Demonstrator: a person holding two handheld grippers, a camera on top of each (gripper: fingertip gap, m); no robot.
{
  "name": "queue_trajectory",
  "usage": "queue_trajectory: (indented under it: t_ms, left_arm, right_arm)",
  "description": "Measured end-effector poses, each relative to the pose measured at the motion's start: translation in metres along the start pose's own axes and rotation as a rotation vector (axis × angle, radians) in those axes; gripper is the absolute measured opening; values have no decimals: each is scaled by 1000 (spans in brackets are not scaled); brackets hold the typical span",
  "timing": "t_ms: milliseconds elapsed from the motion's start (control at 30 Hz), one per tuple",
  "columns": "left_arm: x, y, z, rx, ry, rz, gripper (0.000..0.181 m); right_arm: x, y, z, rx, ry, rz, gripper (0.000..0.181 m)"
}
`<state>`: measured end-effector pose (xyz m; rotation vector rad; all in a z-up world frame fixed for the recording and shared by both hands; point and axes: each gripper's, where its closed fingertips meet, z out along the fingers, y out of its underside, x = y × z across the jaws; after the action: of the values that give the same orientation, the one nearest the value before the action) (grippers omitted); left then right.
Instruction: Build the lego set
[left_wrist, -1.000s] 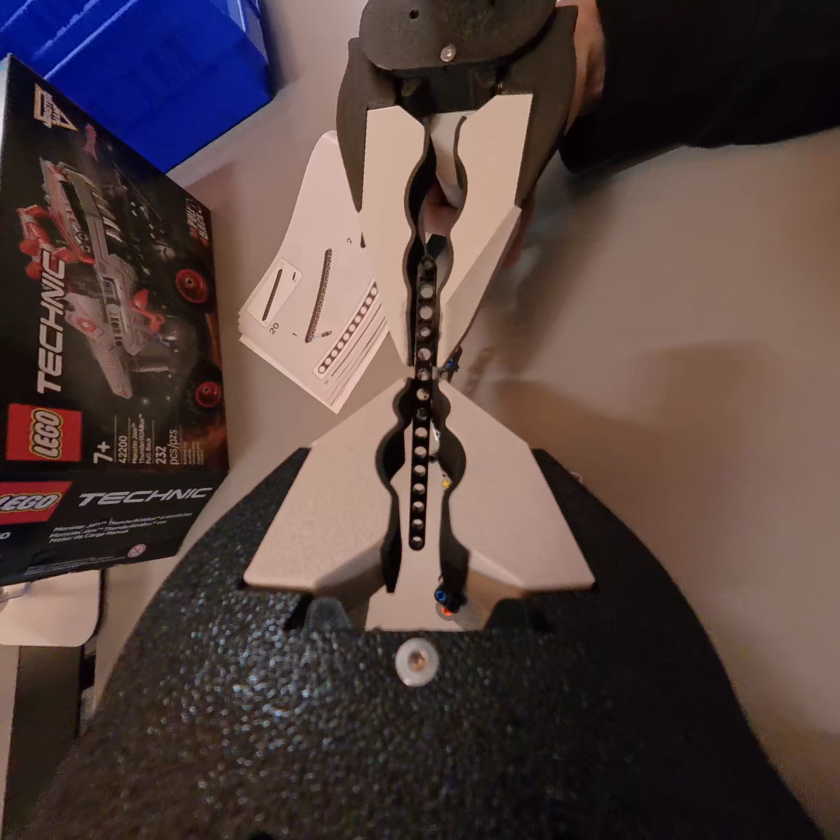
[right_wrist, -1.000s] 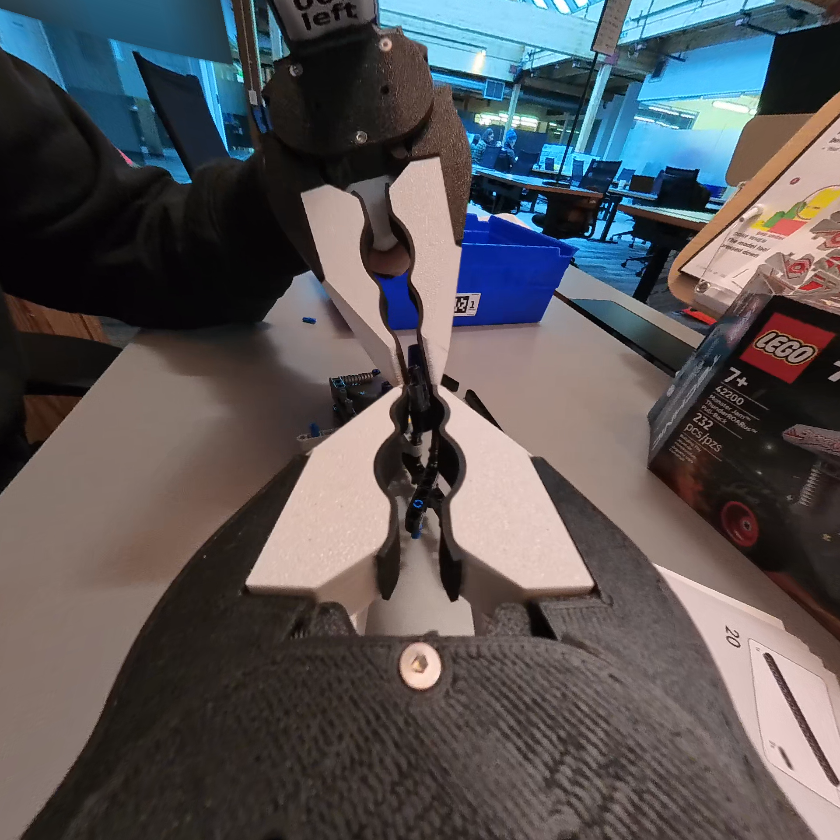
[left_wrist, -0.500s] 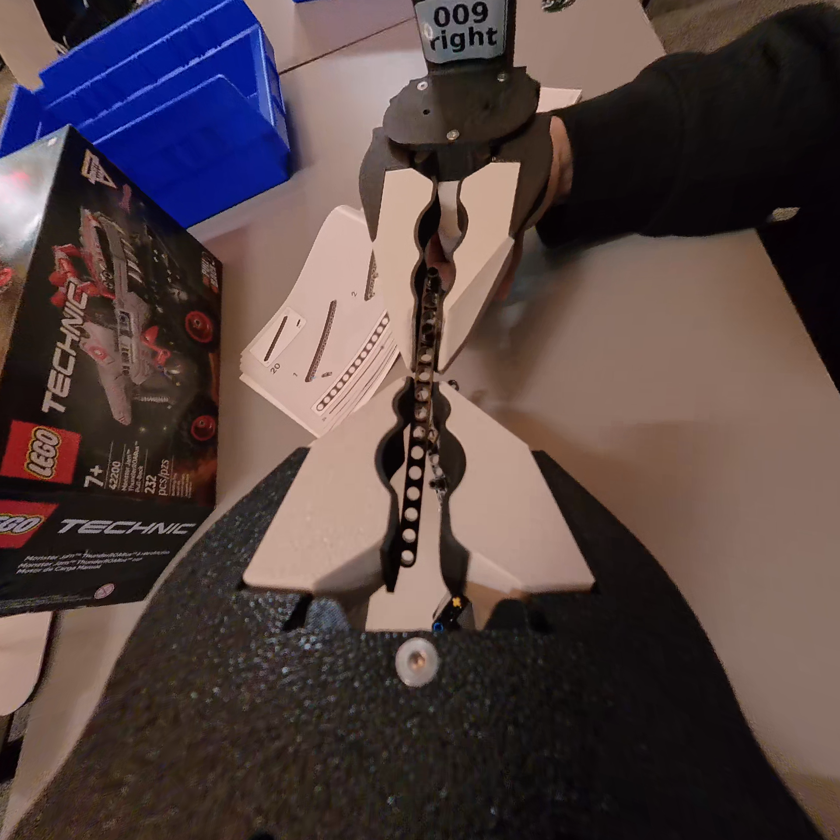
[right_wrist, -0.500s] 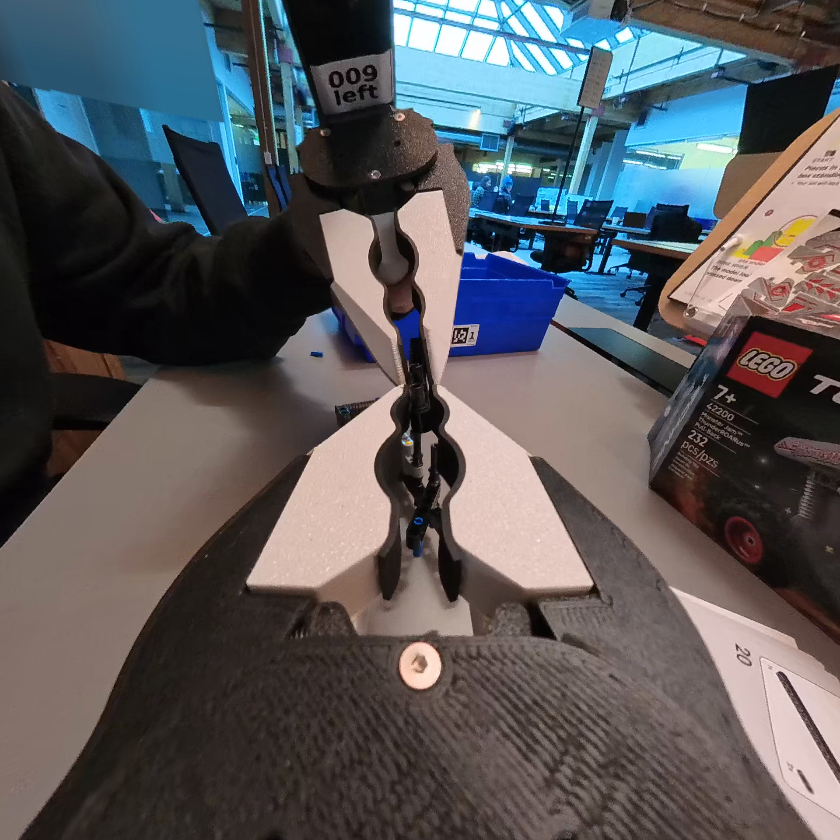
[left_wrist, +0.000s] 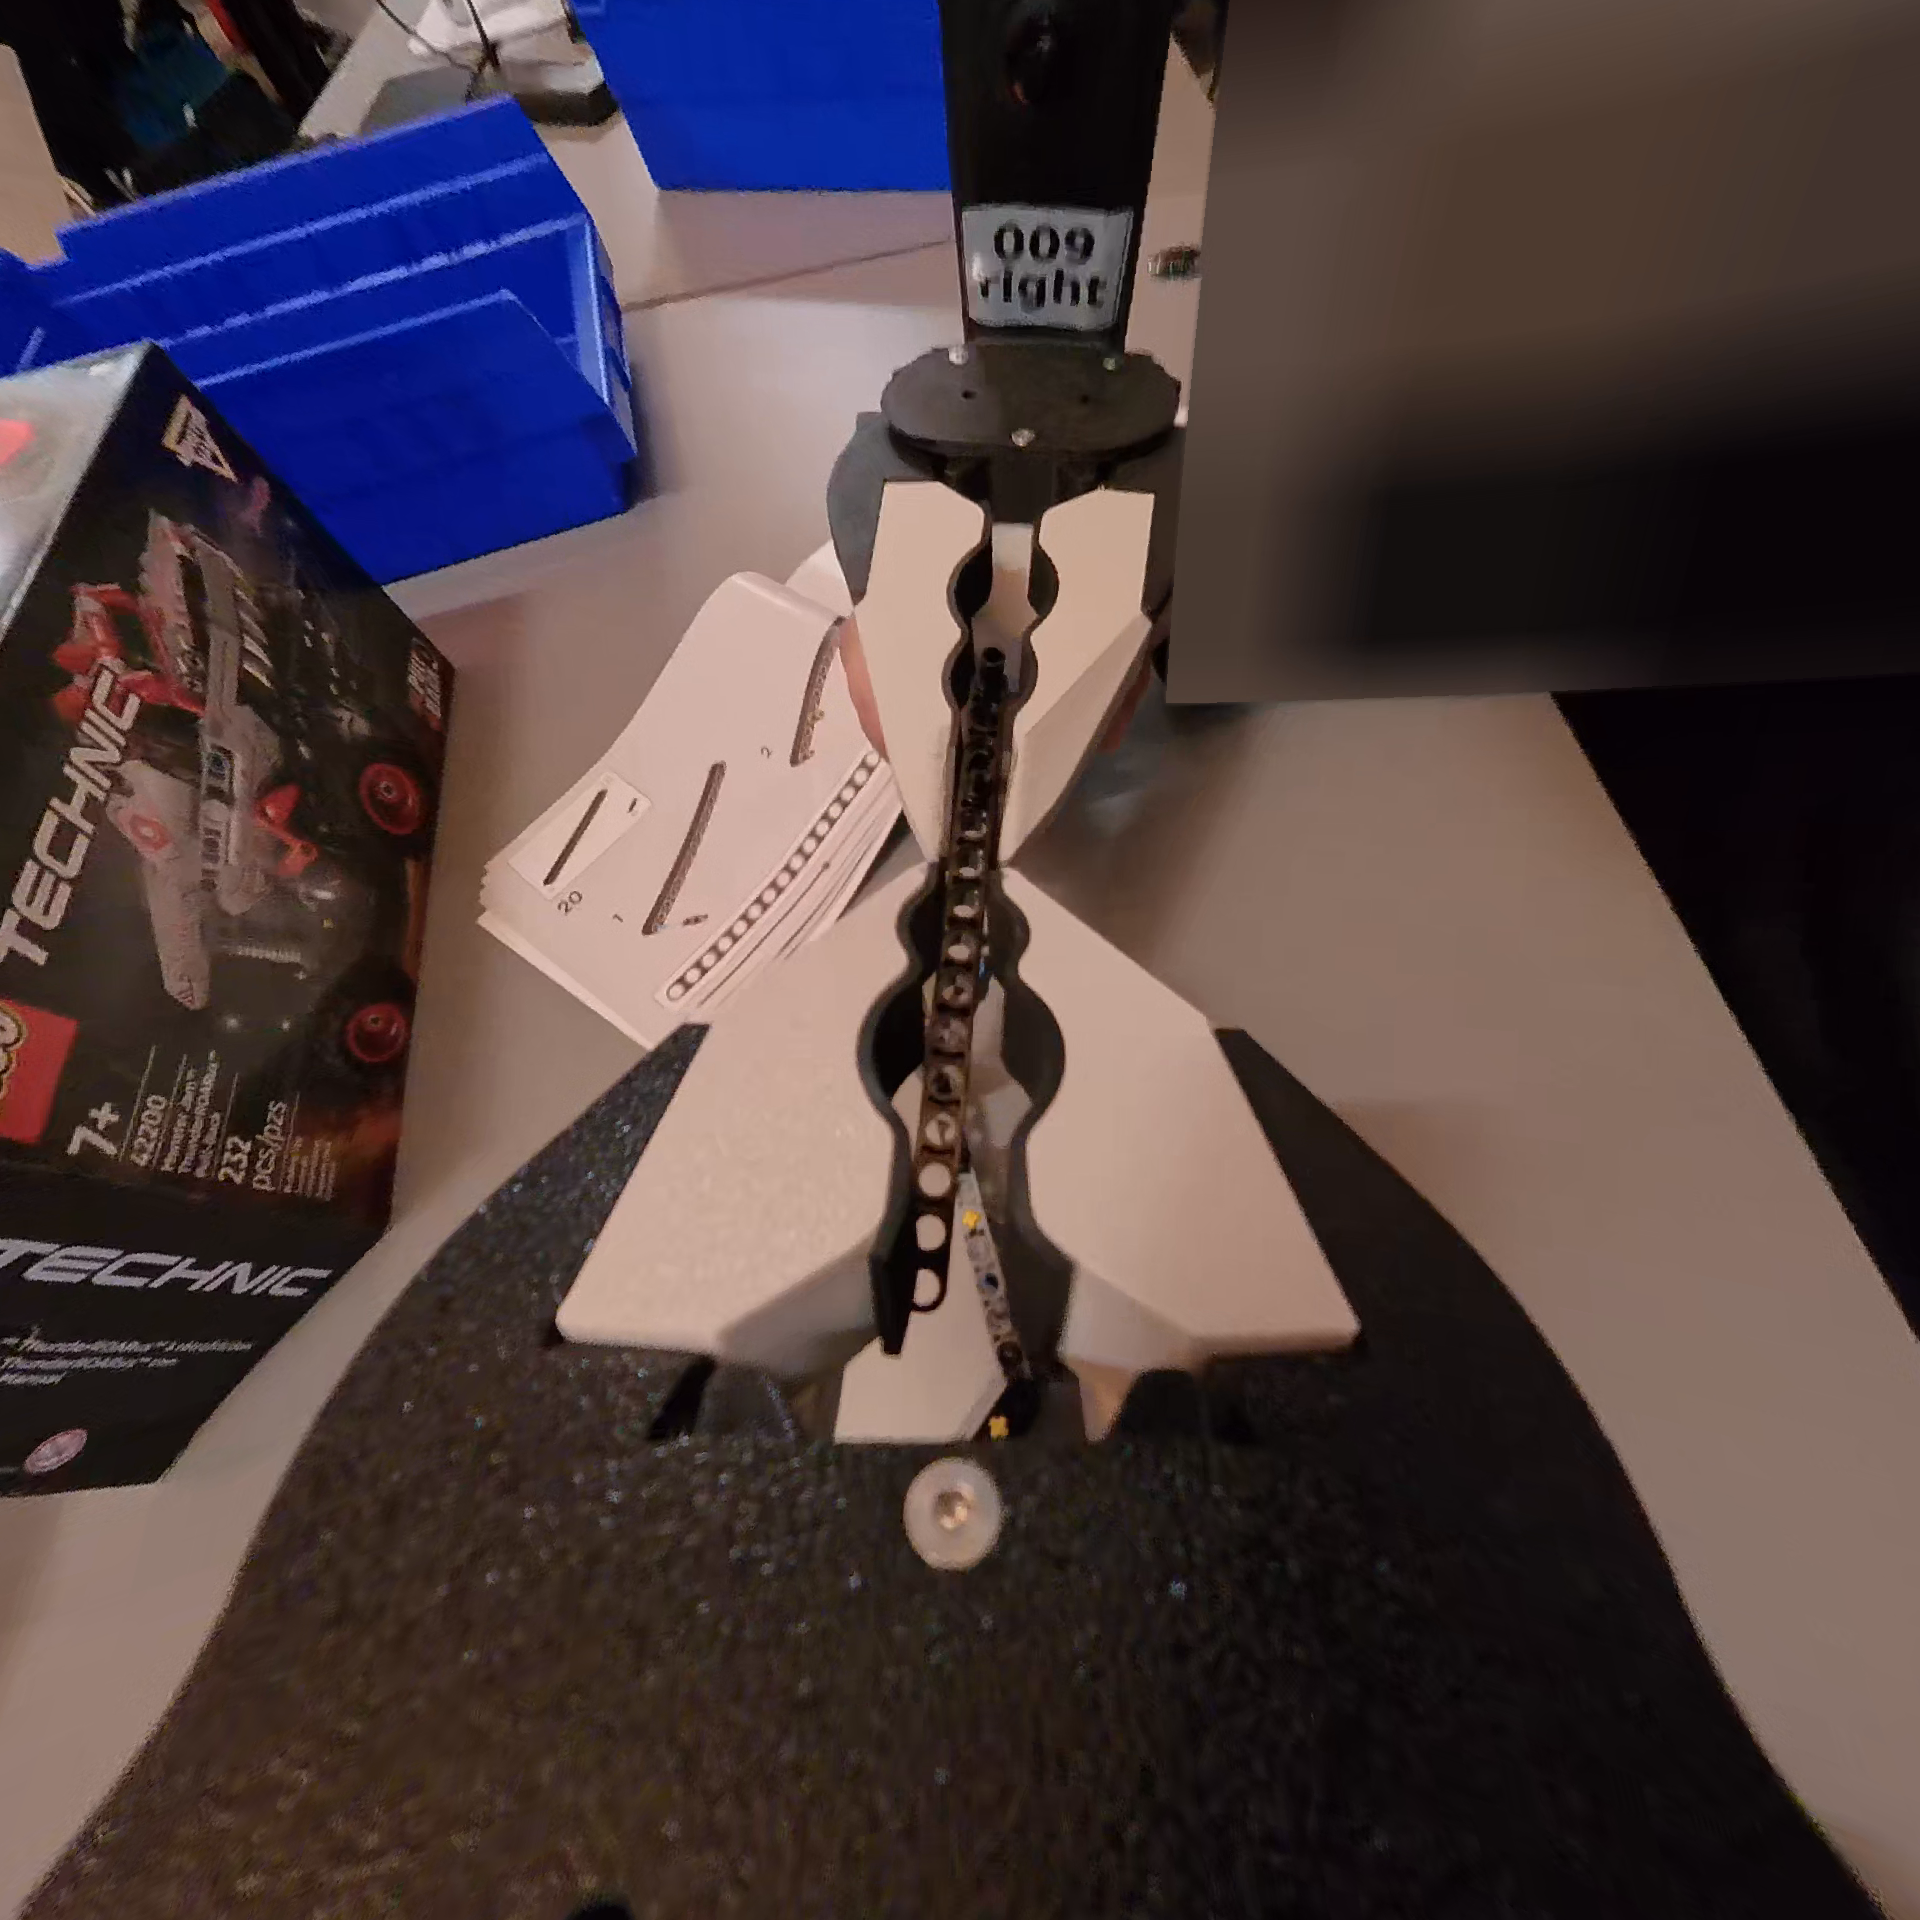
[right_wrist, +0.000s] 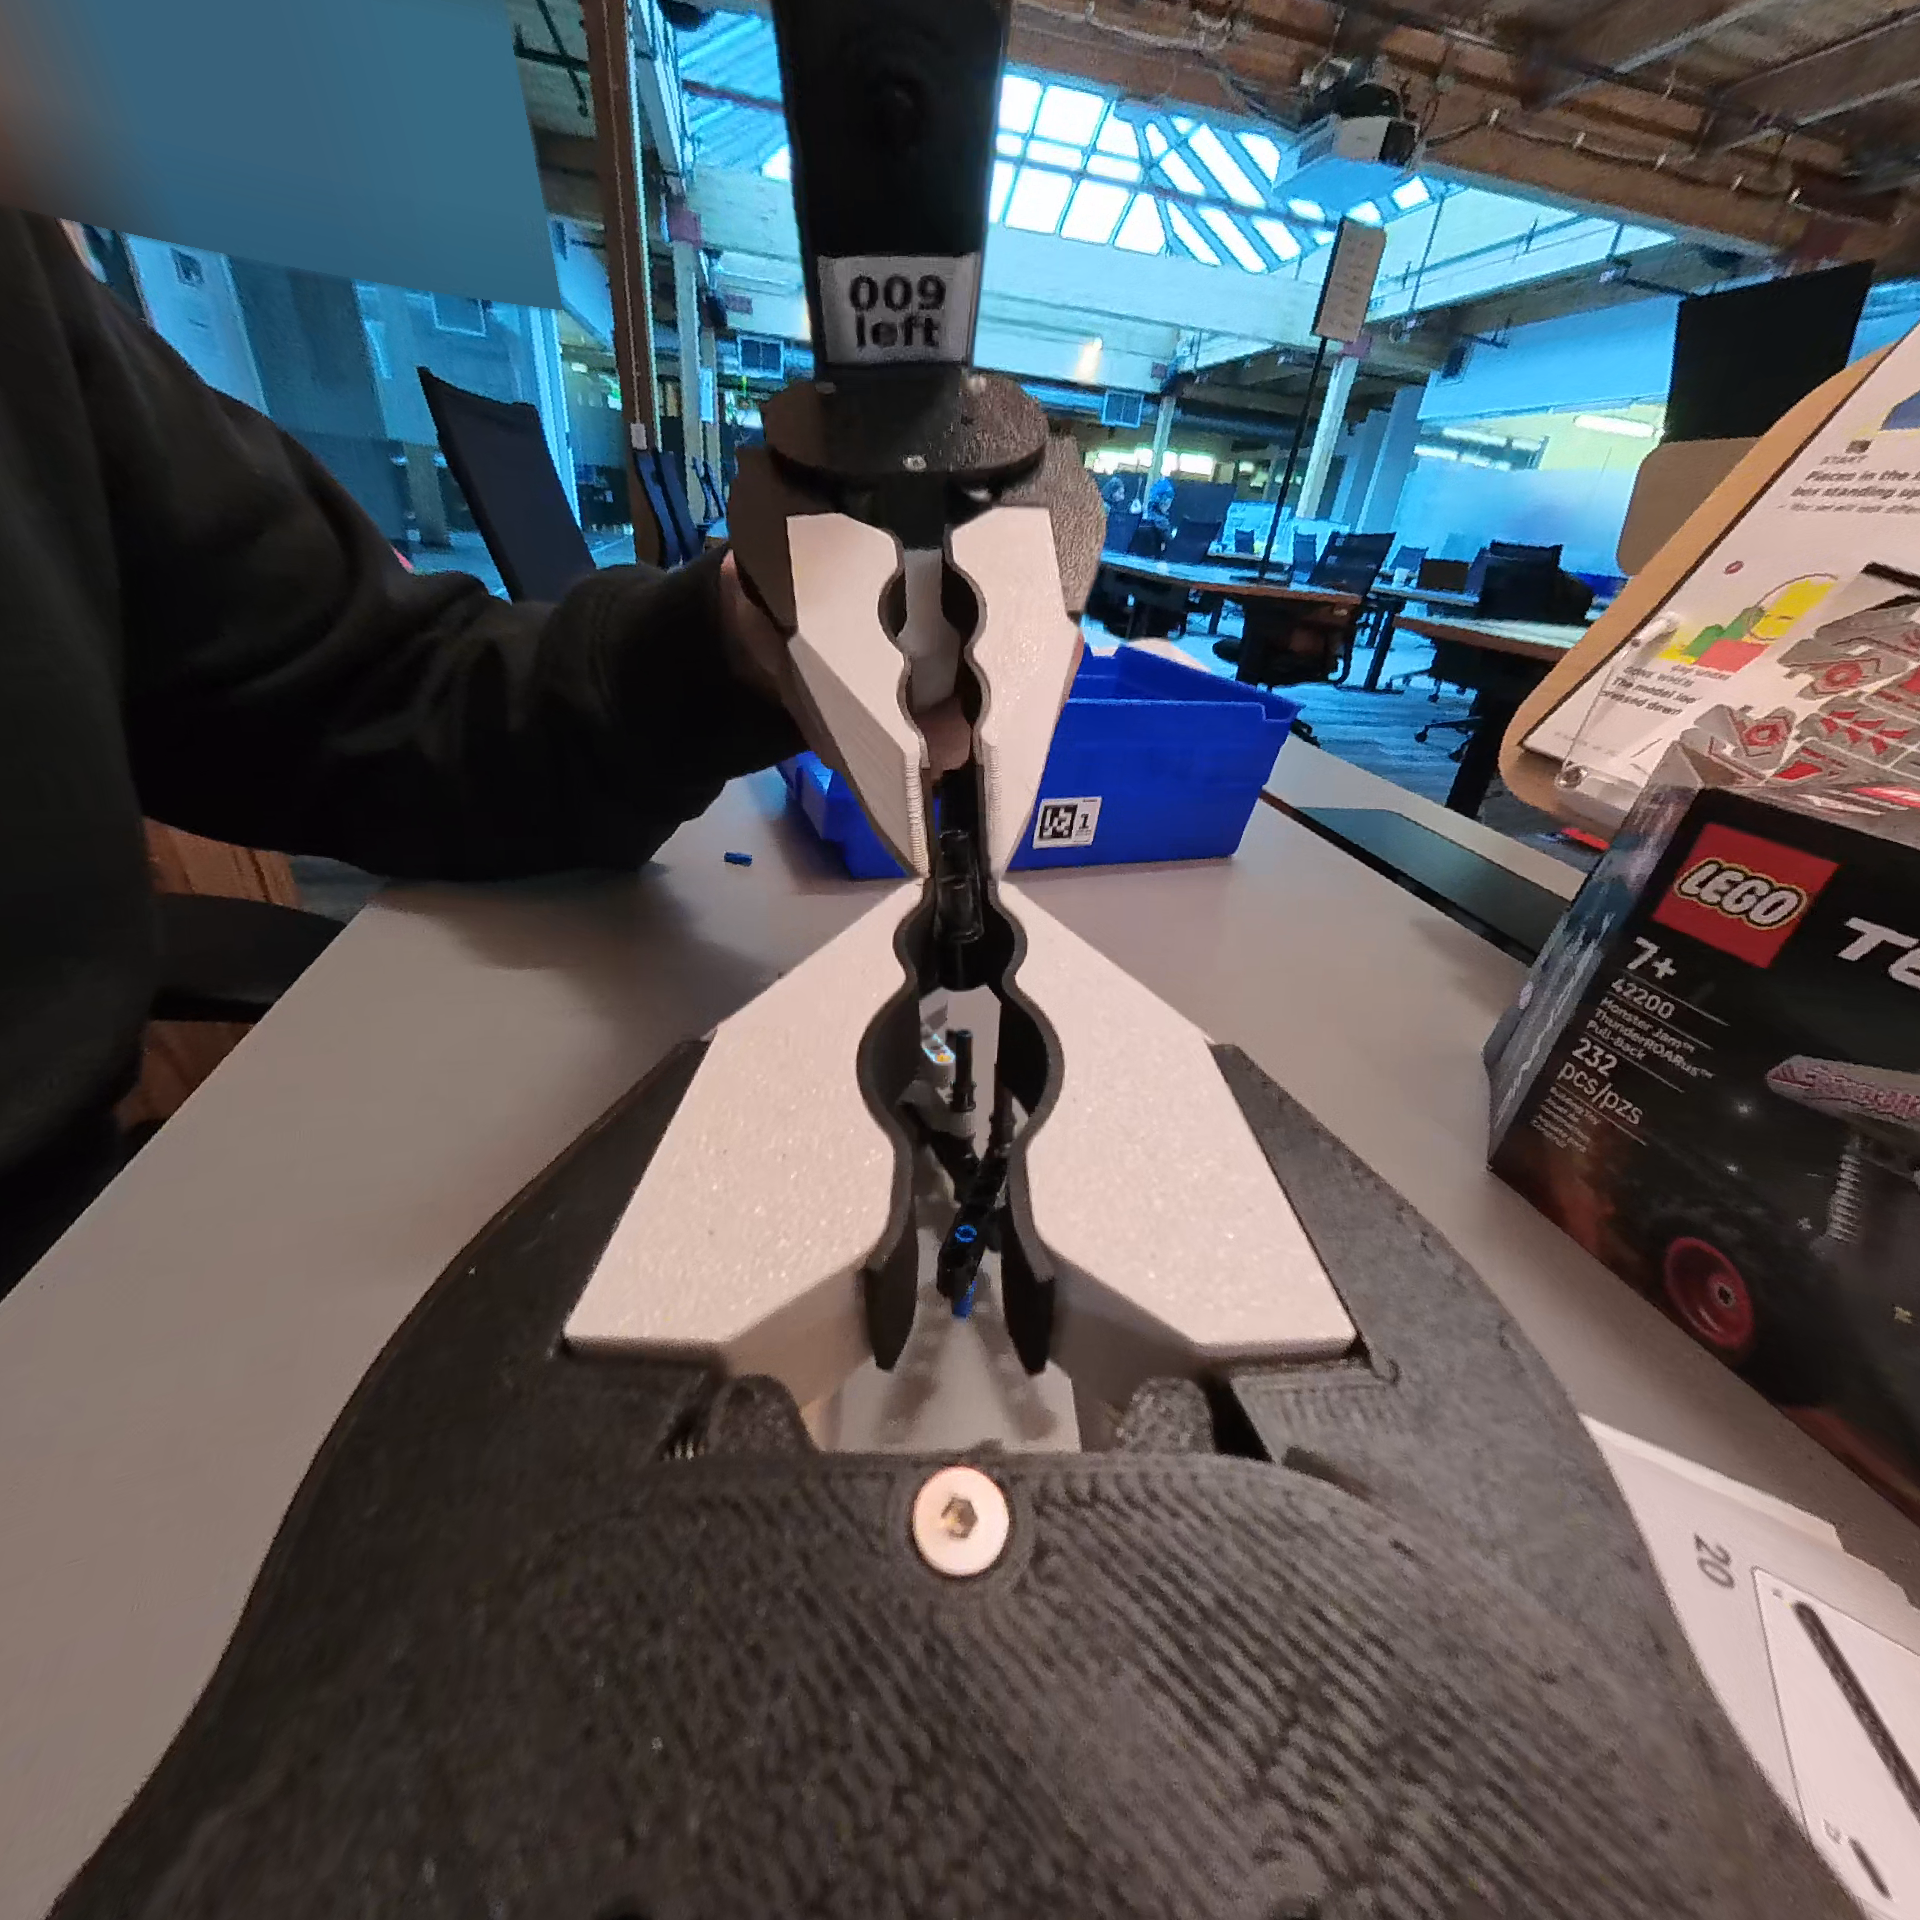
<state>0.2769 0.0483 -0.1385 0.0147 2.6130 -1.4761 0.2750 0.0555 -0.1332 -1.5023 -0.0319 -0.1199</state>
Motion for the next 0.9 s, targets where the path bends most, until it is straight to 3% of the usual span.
queue_trajectory:
  t_ms: [100, 167, 267, 367, 533, 700, 900]
  left_arm:
    - [-4, 18, 3, -127, -38, 4, 4]
    - [-14, 29, 3, -199, -105, -6, 5]
    - [-20, 38, 4, -242, -136, -43, 4]
    - [-16, 40, 5, -256, -121, -85, 4]
    - [-14, 47, 7, -274, -96, -125, 4]
    - [-23, 50, 0, -262, -139, -130, 4]
    - [-33, 36, -7, -174, -230, -143, 4]
  right_arm:
    - [7, 25, 4, -154, 49, -14, 7]
    - [16, 40, 4, -255, 124, -70, 24]
    - [18, 59, 7, -370, 134, -37, 36]
    - [19, 67, 9, -413, 133, 9, 26]
    - [15, 82, 13, -513, 104, 58, 27]
    - [23, 88, 12, -544, 148, 105, 27]
    - [16, 78, 11, -469, 48, 242, 26]
